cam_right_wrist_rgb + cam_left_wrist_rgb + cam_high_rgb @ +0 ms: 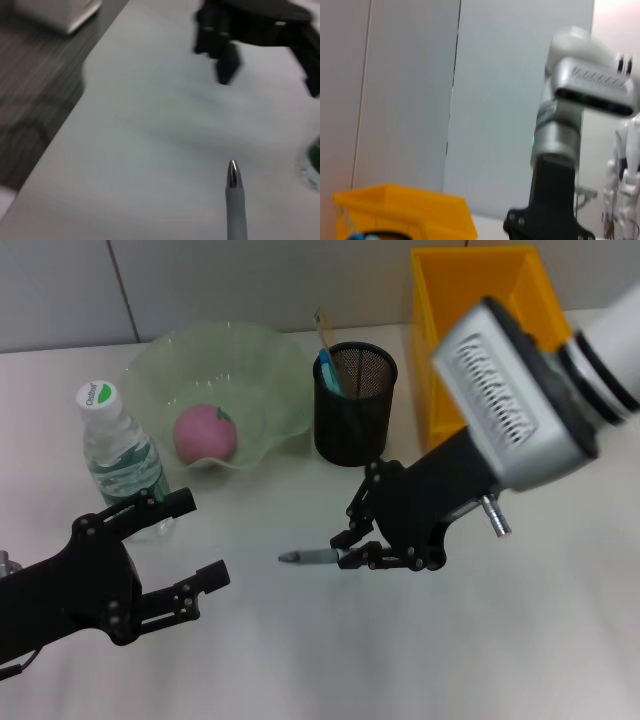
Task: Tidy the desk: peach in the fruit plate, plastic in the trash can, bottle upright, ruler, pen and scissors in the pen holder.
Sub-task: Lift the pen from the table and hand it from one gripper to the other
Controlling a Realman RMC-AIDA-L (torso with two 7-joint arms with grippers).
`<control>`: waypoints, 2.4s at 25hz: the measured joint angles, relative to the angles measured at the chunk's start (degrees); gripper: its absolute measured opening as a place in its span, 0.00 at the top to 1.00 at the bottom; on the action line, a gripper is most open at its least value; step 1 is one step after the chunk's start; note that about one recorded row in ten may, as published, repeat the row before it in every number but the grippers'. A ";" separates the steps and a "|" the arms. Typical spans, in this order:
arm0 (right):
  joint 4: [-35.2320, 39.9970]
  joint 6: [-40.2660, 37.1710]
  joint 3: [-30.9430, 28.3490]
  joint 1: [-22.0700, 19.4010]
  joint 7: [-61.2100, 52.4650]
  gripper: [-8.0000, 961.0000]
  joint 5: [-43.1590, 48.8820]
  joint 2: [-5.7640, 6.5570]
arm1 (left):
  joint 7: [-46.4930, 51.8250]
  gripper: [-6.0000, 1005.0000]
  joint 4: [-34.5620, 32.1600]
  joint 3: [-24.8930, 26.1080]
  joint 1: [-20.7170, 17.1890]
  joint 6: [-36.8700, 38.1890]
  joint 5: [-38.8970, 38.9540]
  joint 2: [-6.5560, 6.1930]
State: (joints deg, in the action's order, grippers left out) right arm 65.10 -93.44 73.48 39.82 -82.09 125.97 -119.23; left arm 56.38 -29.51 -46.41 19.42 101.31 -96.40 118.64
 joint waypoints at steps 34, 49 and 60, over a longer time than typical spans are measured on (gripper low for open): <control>-23.89 0.06 -13.47 -10.03 8.34 0.87 -29.73 -0.05 | -9.12 0.25 19.48 0.00 8.68 0.32 8.04 0.34; -29.54 3.10 -13.20 -7.52 15.38 0.87 -30.36 -0.14 | -9.64 0.25 24.22 0.01 10.90 -2.57 9.91 0.54; -32.45 4.89 -13.12 -5.28 17.01 0.87 -30.36 -0.15 | -11.08 0.25 25.11 -0.02 11.34 -4.09 9.95 0.53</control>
State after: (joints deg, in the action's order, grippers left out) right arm 32.65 -88.55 60.36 34.54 -65.08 95.62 -119.38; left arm 45.30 -4.40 -46.43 30.76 97.21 -86.45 119.18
